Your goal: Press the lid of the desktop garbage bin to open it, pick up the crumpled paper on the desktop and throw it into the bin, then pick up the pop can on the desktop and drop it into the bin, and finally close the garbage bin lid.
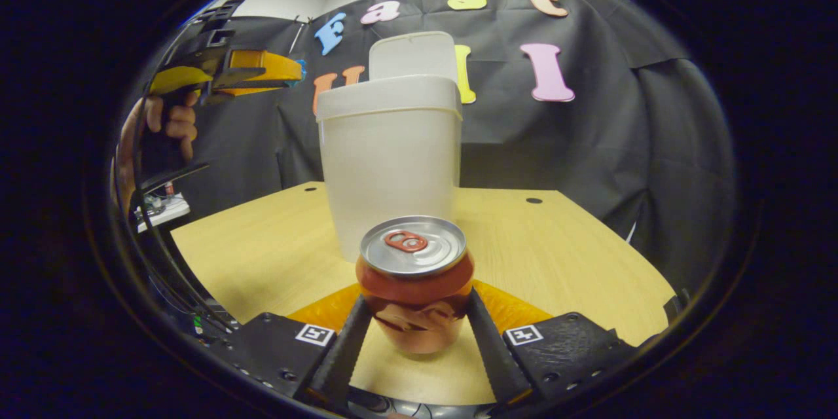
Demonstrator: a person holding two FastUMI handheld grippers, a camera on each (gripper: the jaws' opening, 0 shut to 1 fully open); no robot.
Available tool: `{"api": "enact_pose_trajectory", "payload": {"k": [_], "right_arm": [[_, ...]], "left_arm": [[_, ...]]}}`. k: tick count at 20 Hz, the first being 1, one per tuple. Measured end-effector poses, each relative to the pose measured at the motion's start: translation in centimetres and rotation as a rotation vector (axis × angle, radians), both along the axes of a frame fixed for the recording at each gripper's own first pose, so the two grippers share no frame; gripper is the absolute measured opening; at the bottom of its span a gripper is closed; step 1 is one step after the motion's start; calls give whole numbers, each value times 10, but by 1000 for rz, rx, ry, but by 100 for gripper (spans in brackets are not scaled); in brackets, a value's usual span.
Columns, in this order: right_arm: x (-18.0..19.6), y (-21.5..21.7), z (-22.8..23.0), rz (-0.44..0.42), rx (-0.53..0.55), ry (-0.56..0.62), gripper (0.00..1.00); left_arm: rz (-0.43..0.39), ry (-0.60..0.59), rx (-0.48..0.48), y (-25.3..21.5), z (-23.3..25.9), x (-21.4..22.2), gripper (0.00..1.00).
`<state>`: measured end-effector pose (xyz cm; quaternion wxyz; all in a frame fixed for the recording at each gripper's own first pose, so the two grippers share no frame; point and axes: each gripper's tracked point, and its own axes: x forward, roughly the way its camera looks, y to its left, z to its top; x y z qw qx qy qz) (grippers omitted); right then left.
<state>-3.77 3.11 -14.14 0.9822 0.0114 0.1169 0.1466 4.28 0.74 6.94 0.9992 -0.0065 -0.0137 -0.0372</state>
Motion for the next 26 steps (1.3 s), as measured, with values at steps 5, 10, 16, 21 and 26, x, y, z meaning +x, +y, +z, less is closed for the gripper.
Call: {"api": "enact_pose_trajectory", "payload": {"k": [5,10,16,21,26], "right_arm": [[6,-21,6,-35,19,0,80],[9,-40,6,-80,38,9,80],[11,-45,13,-92,49,-6,80],[13,-43,13,-87,50,0,80],[15,-47,32,-89,34,-29,80]], "left_arm": [[-53,-12,-14,-28,17,35,27],[-85,30,-14,-49,4,70,27],[-100,90,10,-55,-11,80,75],[-86,79,22,-50,-8,73,98],[-60,52,27,-34,0,55,98]]}}
